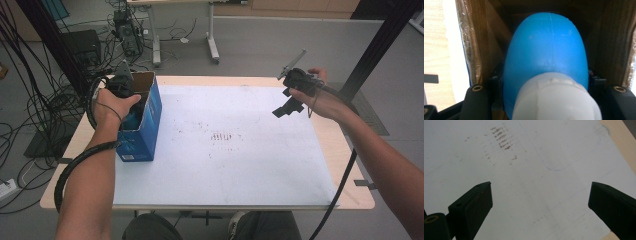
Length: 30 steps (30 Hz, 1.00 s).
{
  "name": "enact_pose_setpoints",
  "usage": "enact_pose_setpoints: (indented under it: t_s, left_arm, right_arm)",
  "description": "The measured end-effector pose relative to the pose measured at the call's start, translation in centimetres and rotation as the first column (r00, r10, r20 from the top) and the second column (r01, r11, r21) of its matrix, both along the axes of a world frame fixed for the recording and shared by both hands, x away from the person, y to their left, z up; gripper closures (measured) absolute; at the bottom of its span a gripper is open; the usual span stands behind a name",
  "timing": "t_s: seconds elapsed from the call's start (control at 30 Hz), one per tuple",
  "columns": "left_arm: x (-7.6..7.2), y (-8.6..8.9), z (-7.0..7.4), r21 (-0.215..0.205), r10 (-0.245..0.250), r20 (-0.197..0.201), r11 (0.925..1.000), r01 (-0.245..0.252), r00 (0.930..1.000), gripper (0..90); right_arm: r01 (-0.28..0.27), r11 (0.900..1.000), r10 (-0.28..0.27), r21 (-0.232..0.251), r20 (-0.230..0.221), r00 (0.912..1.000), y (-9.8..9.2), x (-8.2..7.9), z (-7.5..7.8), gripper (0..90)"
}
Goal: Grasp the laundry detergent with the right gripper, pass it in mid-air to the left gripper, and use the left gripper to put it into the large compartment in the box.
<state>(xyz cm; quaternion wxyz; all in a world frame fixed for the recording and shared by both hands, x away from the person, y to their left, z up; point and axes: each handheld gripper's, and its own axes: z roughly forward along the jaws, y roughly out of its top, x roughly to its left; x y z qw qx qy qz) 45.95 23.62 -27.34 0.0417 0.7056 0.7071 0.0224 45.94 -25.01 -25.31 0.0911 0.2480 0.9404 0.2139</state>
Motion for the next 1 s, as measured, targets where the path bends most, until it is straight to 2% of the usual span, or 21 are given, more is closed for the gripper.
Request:
enact_pose_setpoints:
  t_s: [1.0]
  left_arm:
    - [0.01, 0.16, -0.05, -0.005, -0.002, 0.007, 1.0, 0.002, 1.0, 36.7]
  right_arm:
    - [-0.008, 1.0, 0.008, -0.021, 0.004, 1.0, 0.48, 0.15, 0.11, 5.5]
